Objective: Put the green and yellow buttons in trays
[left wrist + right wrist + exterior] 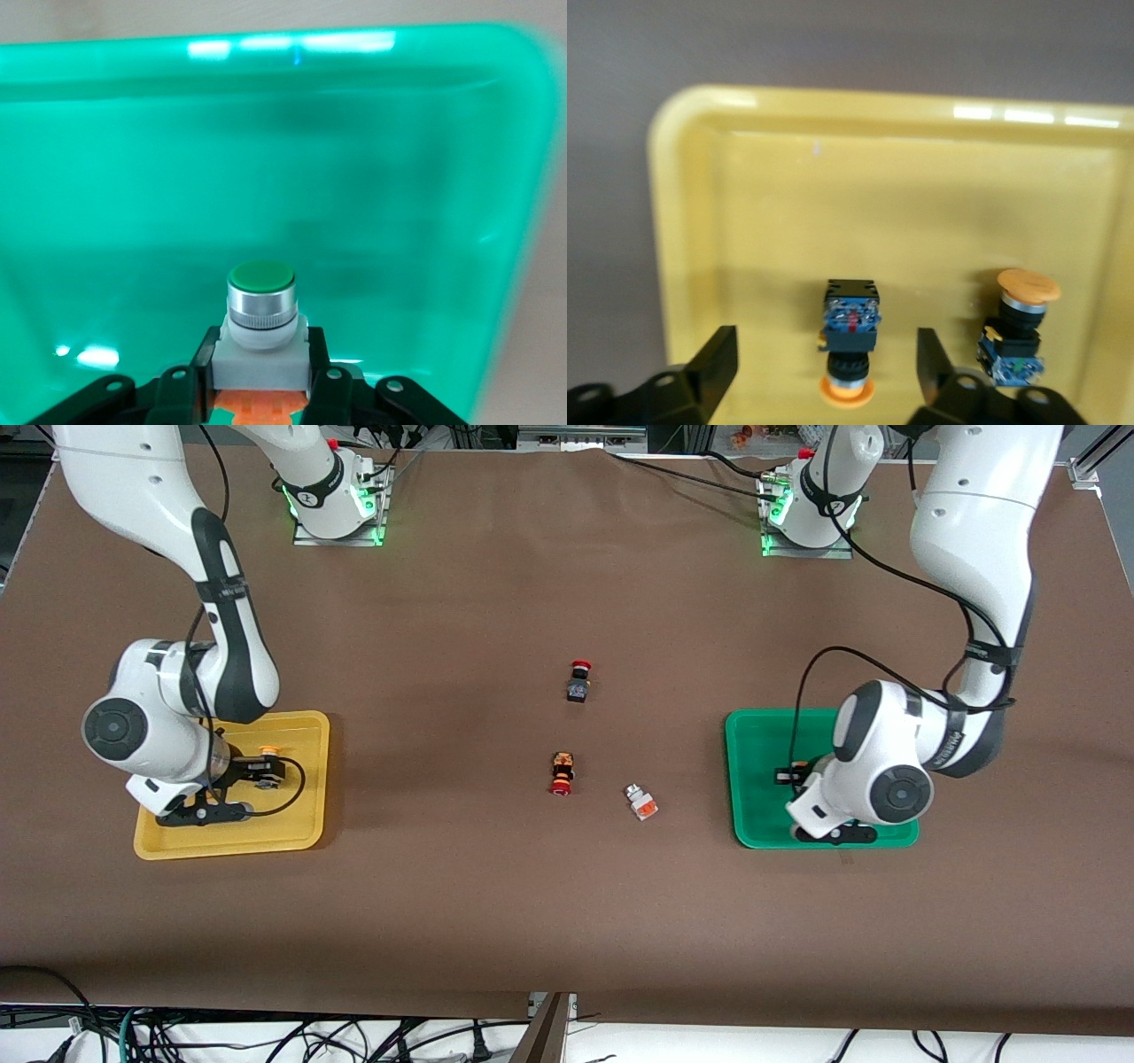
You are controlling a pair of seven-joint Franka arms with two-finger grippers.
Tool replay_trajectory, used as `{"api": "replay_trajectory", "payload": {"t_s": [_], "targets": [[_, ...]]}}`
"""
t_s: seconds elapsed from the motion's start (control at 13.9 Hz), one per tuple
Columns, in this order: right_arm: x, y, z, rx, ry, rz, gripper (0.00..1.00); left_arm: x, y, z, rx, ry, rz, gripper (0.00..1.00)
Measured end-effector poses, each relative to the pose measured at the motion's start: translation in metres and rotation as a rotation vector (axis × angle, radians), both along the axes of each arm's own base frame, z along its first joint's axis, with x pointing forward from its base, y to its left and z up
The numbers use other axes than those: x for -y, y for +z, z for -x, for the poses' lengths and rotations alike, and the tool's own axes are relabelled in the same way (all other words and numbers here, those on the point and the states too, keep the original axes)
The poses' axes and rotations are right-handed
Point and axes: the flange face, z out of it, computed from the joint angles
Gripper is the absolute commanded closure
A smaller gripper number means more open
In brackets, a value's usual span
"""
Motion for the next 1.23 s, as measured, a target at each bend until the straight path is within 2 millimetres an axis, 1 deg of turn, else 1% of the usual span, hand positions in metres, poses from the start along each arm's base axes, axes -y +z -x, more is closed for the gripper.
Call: {"api": "replay_trajectory", "payload": {"t_s": [0.07, 0.14, 0.22, 0.29, 0.36, 0.43, 0.5, 0.58, 0.72, 0.79, 0.87, 0.94, 1.01, 1.08, 1.15, 1.23], "targets": [[-0.007, 0.025, -0.005, -0.010, 0.005, -0.010, 0.00, -0.026, -0.008, 0.000, -0.011, -0.003, -0.007, 0.78], [-0.013, 0.052, -0.010, -0.027, 0.010, -0.019, 0.00, -0.051, -0.018, 0.000, -0.017, 0.004, -0.005, 0.35], [-0.018, 0.078, -0.013, -0.047, 0.013, -0.025, 0.00, -0.071, -0.028, 0.000, -0.020, 0.016, 0.003, 0.19], [-0.022, 0.103, -0.016, -0.063, 0.016, -0.030, 0.00, -0.083, -0.039, 0.002, -0.028, 0.026, 0.010, 0.00], [-0.025, 0.125, -0.017, -0.078, 0.018, -0.033, 0.00, -0.085, -0.048, 0.003, -0.035, 0.030, 0.014, 0.00], [-0.027, 0.143, -0.016, -0.096, 0.018, -0.034, 0.00, -0.079, -0.050, 0.003, -0.033, 0.024, 0.021, 0.00], [-0.028, 0.158, -0.015, -0.111, 0.018, -0.035, 0.00, -0.069, -0.044, -0.001, -0.020, 0.023, 0.040, 0.00], [-0.030, 0.170, -0.015, -0.117, 0.020, -0.036, 0.00, -0.057, -0.034, -0.006, -0.010, 0.033, 0.070, 0.00], [-0.032, 0.200, -0.011, -0.092, 0.025, -0.050, 0.00, -0.031, 0.001, -0.016, -0.020, 0.082, 0.167, 0.00], [-0.030, 0.216, -0.006, -0.077, 0.023, -0.067, 0.00, -0.018, 0.019, -0.021, -0.021, 0.110, 0.212, 0.00], [-0.026, 0.235, 0.003, -0.061, 0.012, -0.090, 0.00, -0.005, 0.032, -0.024, -0.020, 0.133, 0.239, 0.00], [-0.019, 0.252, 0.013, -0.047, -0.001, -0.106, 0.00, 0.012, 0.037, -0.023, -0.025, 0.150, 0.248, 0.00], [-0.014, 0.267, 0.024, -0.035, -0.001, -0.111, 0.00, 0.036, 0.037, -0.020, -0.034, 0.171, 0.240, 0.00], [-0.011, 0.280, 0.035, -0.023, 0.005, -0.106, 0.00, 0.065, 0.035, -0.017, -0.034, 0.195, 0.224, 0.00], [-0.011, 0.290, 0.047, -0.015, 0.013, -0.104, 0.00, 0.104, 0.034, -0.012, -0.018, 0.233, 0.198, 0.00], [-0.014, 0.296, 0.057, -0.013, 0.022, -0.106, 0.00, 0.135, 0.033, -0.008, 0.000, 0.266, 0.179, 0.00]]}}
